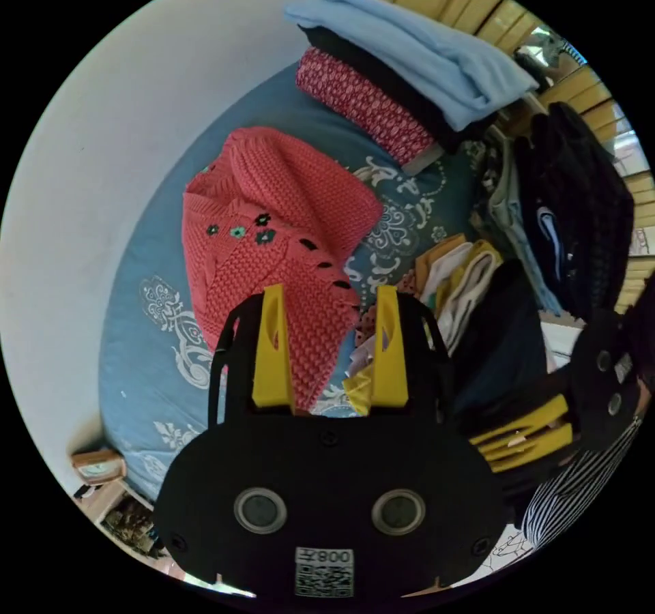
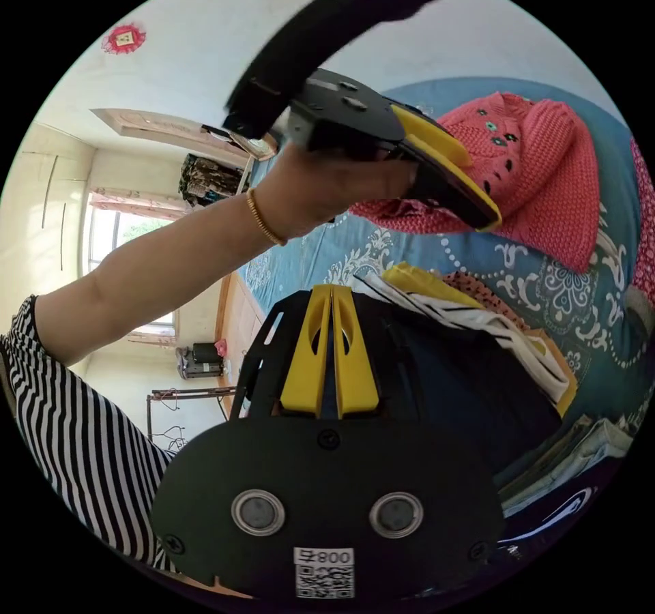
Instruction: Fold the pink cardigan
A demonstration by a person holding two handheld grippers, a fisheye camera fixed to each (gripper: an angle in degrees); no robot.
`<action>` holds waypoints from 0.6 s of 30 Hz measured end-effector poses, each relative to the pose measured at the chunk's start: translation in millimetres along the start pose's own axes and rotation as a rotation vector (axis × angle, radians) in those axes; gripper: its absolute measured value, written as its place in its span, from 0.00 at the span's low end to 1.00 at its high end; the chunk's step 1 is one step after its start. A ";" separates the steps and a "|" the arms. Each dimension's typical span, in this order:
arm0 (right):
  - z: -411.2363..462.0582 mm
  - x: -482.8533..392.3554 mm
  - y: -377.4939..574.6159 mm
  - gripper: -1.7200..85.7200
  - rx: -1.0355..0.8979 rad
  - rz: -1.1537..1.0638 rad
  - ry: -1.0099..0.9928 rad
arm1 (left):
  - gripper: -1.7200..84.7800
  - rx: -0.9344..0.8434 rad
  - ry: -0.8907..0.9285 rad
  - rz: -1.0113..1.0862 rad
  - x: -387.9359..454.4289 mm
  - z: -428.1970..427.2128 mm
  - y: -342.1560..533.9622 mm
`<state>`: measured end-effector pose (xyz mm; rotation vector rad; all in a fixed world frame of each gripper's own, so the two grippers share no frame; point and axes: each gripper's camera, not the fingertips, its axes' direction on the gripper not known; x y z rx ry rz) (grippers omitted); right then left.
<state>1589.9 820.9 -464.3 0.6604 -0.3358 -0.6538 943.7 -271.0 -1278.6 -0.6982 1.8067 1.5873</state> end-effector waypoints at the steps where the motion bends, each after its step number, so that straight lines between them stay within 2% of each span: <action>1: 6.3 4.3 10.2 0.02 0.007 0.019 -0.009 | 0.15 -0.063 -0.061 -0.001 10.2 7.5 -1.7; 2: 12.3 8.5 19.9 0.02 0.011 0.034 -0.015 | 0.10 -0.111 -0.117 -0.019 16.7 13.2 1.2; 3: 15.2 10.5 24.6 0.02 0.014 0.041 -0.018 | 0.10 -0.116 -0.131 -0.034 18.6 13.7 4.9; 6: 26.9 18.6 46.8 0.02 0.032 0.058 -0.037 | 0.08 0.018 -0.021 -0.189 15.4 -8.6 45.6; 8: 35.0 23.3 62.0 0.02 0.039 0.062 -0.032 | 0.07 0.233 0.204 -0.411 0.4 -40.9 105.9; 11: 41.8 26.5 77.2 0.02 0.070 0.062 -0.026 | 0.07 0.518 0.432 -0.653 -11.5 -78.3 200.7; 14: 51.0 25.7 87.3 0.02 0.094 0.069 -0.026 | 0.06 0.748 0.526 -0.839 -7.9 -111.0 296.7; 18: 70.9 11.2 95.9 0.02 0.100 0.051 -0.044 | 0.06 0.909 0.551 -0.913 17.9 -148.7 383.6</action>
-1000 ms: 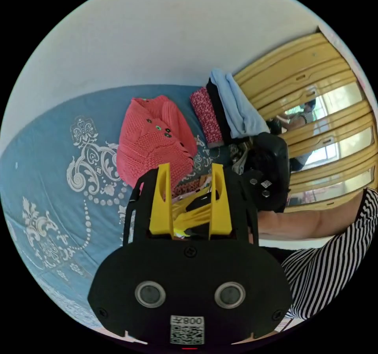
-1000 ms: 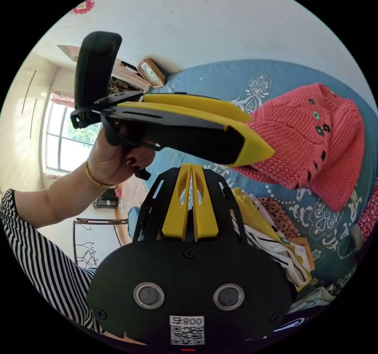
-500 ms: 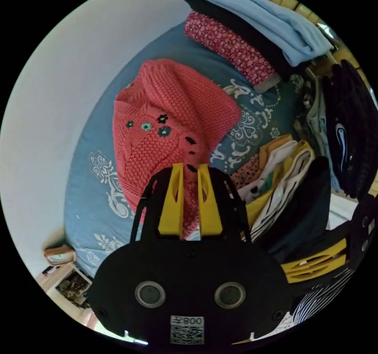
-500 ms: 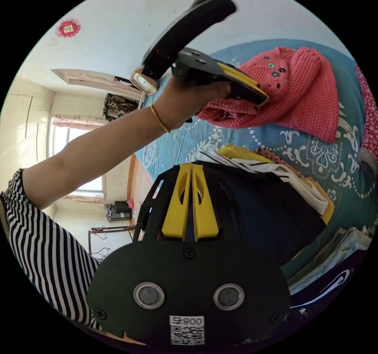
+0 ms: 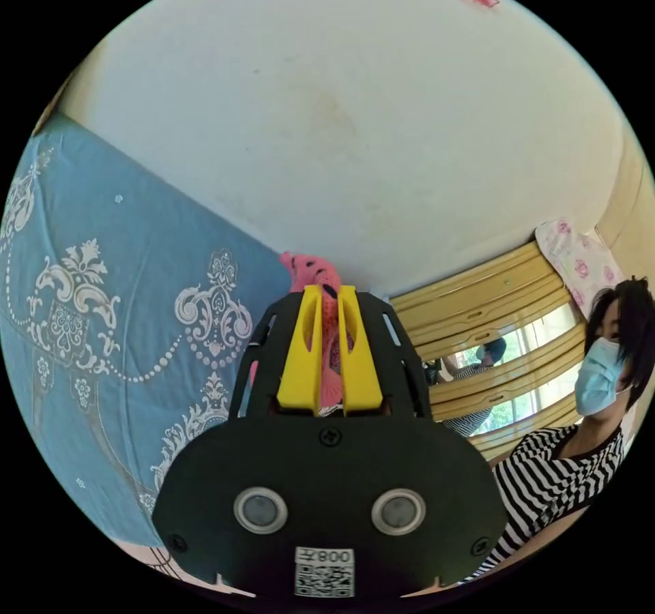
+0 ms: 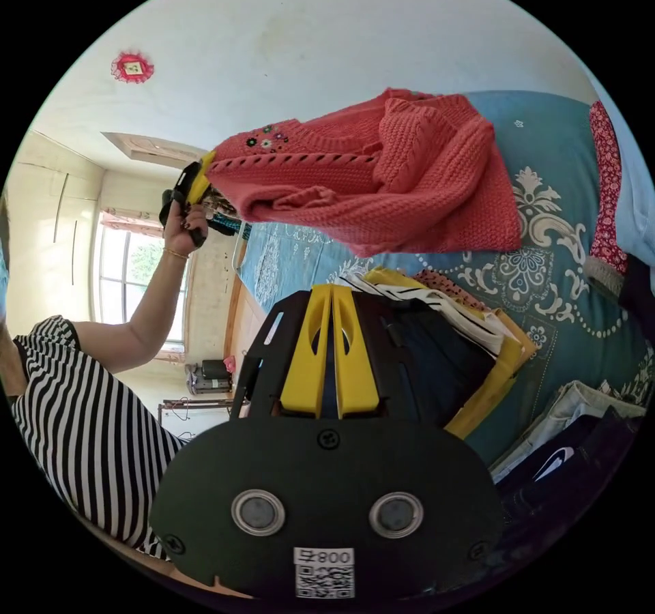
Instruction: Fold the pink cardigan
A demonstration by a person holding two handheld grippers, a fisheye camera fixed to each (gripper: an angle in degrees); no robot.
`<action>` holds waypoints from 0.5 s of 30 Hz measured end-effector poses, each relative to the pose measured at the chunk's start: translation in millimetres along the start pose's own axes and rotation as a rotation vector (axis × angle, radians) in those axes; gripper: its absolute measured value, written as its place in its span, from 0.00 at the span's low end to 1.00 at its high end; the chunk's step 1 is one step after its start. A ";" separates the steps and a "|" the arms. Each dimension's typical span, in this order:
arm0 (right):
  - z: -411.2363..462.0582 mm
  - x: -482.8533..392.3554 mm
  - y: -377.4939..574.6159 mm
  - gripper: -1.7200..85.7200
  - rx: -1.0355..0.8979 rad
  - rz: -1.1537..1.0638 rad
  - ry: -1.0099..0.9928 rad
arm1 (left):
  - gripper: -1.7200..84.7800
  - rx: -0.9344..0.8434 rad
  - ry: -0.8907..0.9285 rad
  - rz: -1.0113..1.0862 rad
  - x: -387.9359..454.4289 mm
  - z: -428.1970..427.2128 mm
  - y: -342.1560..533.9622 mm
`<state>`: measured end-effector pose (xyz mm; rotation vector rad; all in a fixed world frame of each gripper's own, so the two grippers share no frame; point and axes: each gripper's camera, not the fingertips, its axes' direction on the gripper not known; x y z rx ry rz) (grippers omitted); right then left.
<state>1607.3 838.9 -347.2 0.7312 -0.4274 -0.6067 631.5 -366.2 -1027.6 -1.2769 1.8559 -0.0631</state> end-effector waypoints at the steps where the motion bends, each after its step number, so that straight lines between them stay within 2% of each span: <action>1: 10.0 -6.7 3.9 0.02 -0.011 -0.008 -0.004 | 0.06 0.035 0.013 0.015 7.8 -27.5 10.2; 6: 58.3 -46.1 26.9 0.02 -0.045 -0.039 -0.041 | 0.06 0.125 0.029 0.135 54.5 -135.2 48.0; 15: 153.9 -164.2 101.7 0.03 -0.055 -0.121 -0.123 | 0.06 0.057 -0.135 0.468 160.4 -339.5 156.1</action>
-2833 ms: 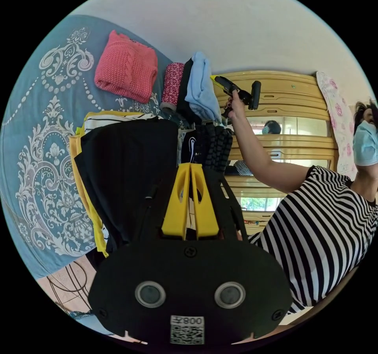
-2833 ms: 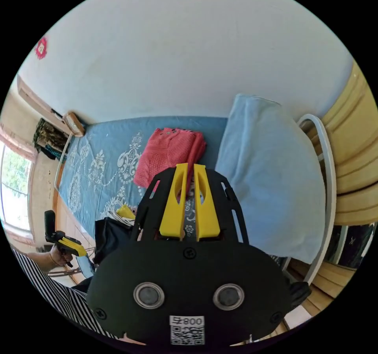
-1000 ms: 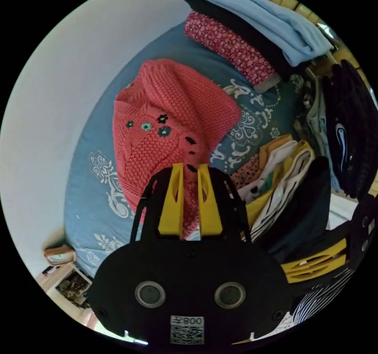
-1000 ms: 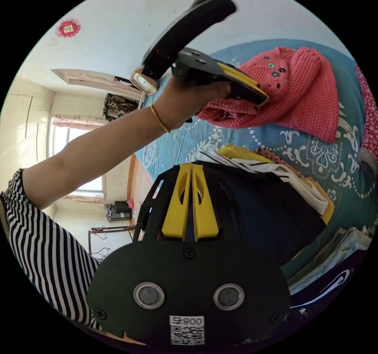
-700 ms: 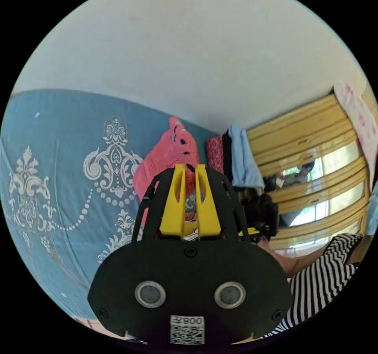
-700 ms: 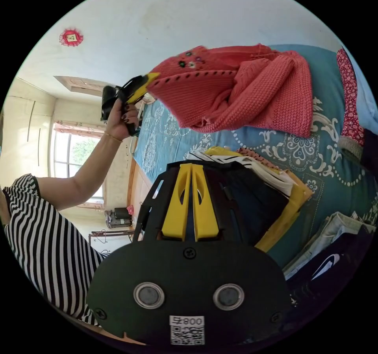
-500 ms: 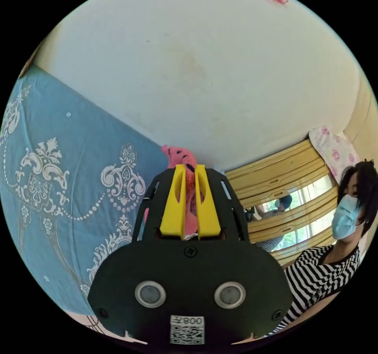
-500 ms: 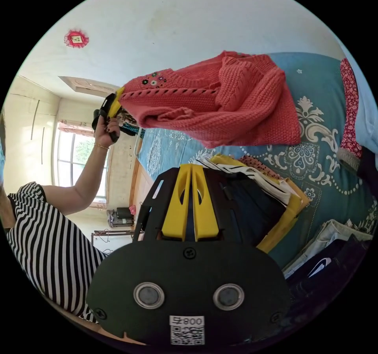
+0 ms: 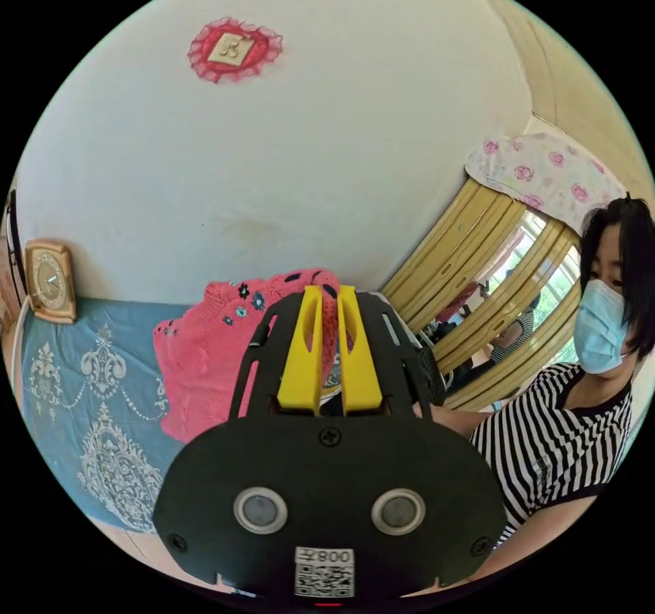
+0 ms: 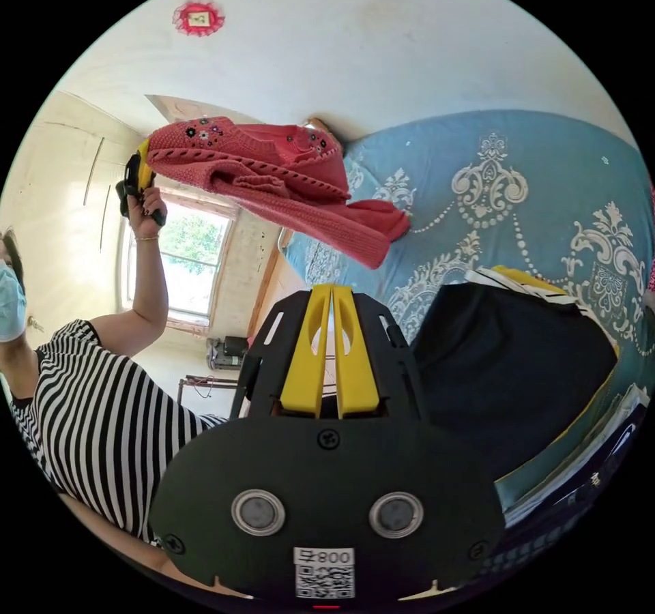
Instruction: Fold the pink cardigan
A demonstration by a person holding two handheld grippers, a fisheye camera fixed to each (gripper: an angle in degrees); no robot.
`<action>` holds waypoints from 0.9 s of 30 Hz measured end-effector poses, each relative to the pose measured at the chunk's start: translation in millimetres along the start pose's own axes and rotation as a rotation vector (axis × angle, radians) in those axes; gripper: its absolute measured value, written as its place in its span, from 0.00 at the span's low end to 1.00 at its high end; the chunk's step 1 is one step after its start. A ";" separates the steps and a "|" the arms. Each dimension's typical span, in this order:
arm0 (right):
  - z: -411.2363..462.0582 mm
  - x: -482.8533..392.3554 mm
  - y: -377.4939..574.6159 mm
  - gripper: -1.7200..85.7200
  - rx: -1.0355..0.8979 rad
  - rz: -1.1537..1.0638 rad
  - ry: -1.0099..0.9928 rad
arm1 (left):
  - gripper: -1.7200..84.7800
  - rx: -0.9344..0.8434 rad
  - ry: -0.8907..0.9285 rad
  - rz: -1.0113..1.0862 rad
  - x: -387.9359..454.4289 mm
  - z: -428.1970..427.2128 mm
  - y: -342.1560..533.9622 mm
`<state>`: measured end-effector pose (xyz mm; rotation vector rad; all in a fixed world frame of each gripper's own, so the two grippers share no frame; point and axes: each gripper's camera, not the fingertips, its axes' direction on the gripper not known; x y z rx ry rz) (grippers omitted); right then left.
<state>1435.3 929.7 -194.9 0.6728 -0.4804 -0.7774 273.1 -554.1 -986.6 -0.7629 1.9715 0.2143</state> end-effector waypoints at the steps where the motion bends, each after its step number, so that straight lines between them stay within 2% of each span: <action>1: 16.4 -16.7 7.8 0.03 -0.001 -0.011 -0.007 | 0.06 0.018 -0.004 0.016 10.9 -34.7 11.0; 5: 73.5 -75.4 30.5 0.06 0.004 -0.073 -0.032 | 0.06 0.096 0.000 0.080 49.7 -157.2 53.0; 11: 150.5 -144.2 48.6 0.10 0.001 -0.143 -0.135 | 0.06 0.166 -0.037 0.197 125.3 -297.3 116.7; 21: 248.2 -229.0 104.1 0.15 -0.073 -0.313 -0.102 | 0.06 0.290 -0.076 0.228 225.7 -438.2 238.9; 24: 283.5 -262.6 146.3 0.16 -0.126 -0.425 -0.078 | 0.06 0.317 -0.093 0.229 251.9 -471.6 269.2; 27: 327.3 -300.2 193.3 0.17 -0.219 -0.571 0.037 | 0.06 0.327 -0.099 0.235 274.7 -499.9 297.8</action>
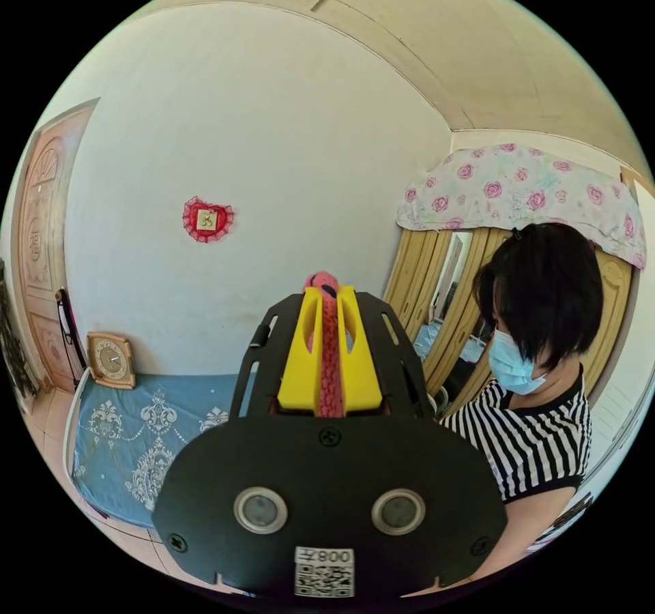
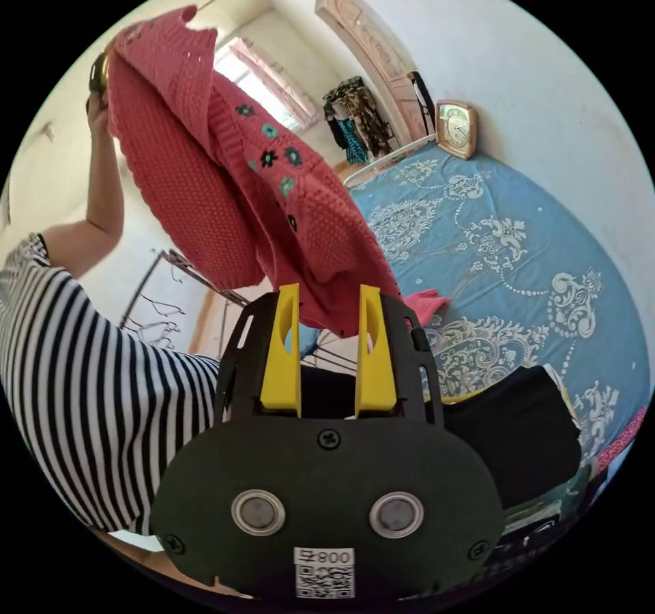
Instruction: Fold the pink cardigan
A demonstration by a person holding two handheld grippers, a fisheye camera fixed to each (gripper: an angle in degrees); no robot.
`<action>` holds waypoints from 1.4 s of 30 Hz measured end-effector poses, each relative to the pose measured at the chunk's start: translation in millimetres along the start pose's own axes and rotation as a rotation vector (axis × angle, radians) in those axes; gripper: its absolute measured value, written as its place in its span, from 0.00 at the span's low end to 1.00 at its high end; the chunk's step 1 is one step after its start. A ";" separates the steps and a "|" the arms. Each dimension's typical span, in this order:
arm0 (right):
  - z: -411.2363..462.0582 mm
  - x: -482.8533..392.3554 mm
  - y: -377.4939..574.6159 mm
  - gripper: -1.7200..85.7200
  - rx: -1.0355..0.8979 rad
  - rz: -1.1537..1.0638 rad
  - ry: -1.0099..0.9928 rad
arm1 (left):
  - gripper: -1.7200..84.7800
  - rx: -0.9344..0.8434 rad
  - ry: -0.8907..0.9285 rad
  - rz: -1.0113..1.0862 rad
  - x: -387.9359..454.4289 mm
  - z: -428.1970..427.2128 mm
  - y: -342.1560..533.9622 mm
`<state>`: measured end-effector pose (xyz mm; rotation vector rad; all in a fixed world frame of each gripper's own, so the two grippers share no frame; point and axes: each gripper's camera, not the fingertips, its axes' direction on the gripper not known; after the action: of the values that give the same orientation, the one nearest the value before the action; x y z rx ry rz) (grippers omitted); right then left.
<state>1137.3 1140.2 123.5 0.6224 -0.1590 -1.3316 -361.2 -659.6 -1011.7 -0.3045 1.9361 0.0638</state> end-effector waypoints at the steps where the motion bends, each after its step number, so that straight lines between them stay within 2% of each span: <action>1: 16.3 -18.5 3.1 0.17 -0.017 -0.033 0.059 | 0.06 -0.003 -0.002 0.007 9.4 -14.5 5.1; 6: 54.1 -59.5 3.4 0.18 0.044 -0.082 0.203 | 0.06 -0.018 -0.029 0.039 38.4 -70.7 25.3; 9: 71.5 -69.5 -8.8 0.19 0.095 -0.200 0.120 | 0.06 -0.009 -0.024 0.051 45.0 -106.0 37.9; 12: 96.7 -79.0 -38.5 0.19 0.054 -0.306 0.036 | 0.06 -0.002 -0.018 0.063 42.5 -137.9 49.2; 15: 129.4 -85.4 -72.5 0.13 -0.009 -0.355 -0.109 | 0.06 -0.002 -0.016 0.066 29.2 -165.0 60.3; 17: 161.0 -90.2 -95.5 0.08 -0.075 -0.329 -0.147 | 0.06 -0.003 -0.018 0.057 9.0 -185.7 69.7; 21: 193.7 -101.1 -115.2 0.06 -0.084 -0.279 -0.107 | 0.06 0.003 -0.019 0.001 -36.6 -221.2 87.4; 32: 172.3 -107.3 -121.8 0.05 0.242 0.109 0.105 | 0.06 -0.003 -0.097 -0.281 -217.5 -324.8 185.5; 42: 165.2 -129.7 -145.0 0.05 0.291 0.104 0.197 | 0.06 -0.011 -0.149 -0.367 -315.6 -351.5 211.6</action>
<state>905.8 1192.3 217.6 0.9745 -0.2235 -1.1478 -621.3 -464.1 -609.1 -0.6397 1.7069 -0.1409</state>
